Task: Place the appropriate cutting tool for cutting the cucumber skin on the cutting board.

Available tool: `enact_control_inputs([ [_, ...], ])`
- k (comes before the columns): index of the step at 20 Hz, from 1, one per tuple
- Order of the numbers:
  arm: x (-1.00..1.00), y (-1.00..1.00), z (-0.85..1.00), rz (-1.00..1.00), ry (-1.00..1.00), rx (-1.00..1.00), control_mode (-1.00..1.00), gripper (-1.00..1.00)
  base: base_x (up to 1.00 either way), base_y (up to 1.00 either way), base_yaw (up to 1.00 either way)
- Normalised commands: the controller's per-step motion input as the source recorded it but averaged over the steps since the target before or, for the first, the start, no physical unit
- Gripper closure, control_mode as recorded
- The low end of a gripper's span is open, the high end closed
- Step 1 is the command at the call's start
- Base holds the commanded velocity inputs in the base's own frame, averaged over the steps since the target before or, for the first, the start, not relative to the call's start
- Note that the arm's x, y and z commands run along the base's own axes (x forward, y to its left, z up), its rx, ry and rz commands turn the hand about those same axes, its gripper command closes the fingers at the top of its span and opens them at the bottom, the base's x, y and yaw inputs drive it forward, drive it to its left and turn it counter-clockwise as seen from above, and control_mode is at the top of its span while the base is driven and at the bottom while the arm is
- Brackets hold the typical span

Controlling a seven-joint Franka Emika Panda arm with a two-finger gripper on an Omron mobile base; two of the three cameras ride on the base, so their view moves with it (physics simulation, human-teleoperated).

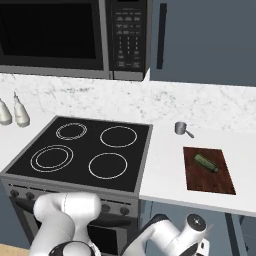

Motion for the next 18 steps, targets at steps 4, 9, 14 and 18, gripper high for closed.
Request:
enact_control_inputs([
  [4,0.01,0.0,-0.13,-0.01,0.0,0.0,-1.0,-1.0,0.0,0.0,0.0],
  [9,0.05,0.01,-0.12,-0.01,0.0,0.0,-1.0,-1.0,0.0,0.0,0.0],
  [14,0.01,0.03,-0.13,0.0,0.0,0.0,-1.0,-1.0,0.0,0.0,0.0],
  [18,-0.06,0.07,-0.19,0.0,0.0,0.0,-1.0,1.0,0.0,0.0,0.0],
])
